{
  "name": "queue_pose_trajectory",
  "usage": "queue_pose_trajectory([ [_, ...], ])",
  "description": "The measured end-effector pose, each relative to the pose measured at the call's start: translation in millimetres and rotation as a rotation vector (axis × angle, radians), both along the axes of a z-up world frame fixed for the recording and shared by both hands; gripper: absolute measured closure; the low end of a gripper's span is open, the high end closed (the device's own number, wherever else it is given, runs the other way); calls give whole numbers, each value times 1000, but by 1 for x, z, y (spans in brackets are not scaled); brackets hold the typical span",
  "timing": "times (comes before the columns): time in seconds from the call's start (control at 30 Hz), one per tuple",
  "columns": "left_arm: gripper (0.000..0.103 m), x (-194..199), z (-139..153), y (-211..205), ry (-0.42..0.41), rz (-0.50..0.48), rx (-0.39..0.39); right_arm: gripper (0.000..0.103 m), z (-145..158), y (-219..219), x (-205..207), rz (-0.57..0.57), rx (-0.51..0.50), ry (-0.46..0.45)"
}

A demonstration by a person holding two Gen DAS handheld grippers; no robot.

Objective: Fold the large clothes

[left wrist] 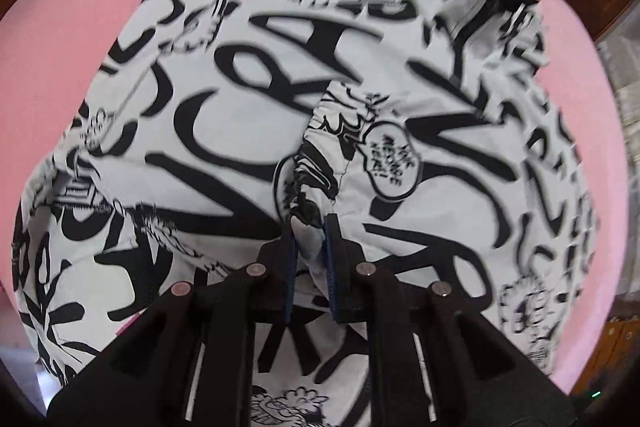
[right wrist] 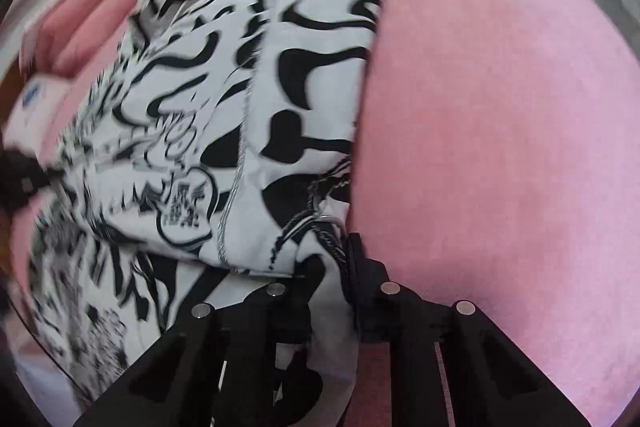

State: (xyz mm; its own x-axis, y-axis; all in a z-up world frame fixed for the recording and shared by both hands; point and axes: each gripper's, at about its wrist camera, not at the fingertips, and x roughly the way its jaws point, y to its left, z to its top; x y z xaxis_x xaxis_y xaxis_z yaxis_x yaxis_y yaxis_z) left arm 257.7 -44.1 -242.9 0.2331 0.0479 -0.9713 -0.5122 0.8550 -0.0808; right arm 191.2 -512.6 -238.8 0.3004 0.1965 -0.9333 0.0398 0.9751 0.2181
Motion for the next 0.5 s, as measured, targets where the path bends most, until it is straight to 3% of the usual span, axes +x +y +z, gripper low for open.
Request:
queue_pose_trajectory([
  [0.2,89,7,-2,4,24,-16,15,89,15,-3,2,20,-22,51],
  [0.37,84,12,23,20,-30,-34,-27,89,56,12,-31,113,-101,-5],
  [0.5,84,12,58,26,-51,-16,162,89,88,19,-54,96,-123,-67],
])
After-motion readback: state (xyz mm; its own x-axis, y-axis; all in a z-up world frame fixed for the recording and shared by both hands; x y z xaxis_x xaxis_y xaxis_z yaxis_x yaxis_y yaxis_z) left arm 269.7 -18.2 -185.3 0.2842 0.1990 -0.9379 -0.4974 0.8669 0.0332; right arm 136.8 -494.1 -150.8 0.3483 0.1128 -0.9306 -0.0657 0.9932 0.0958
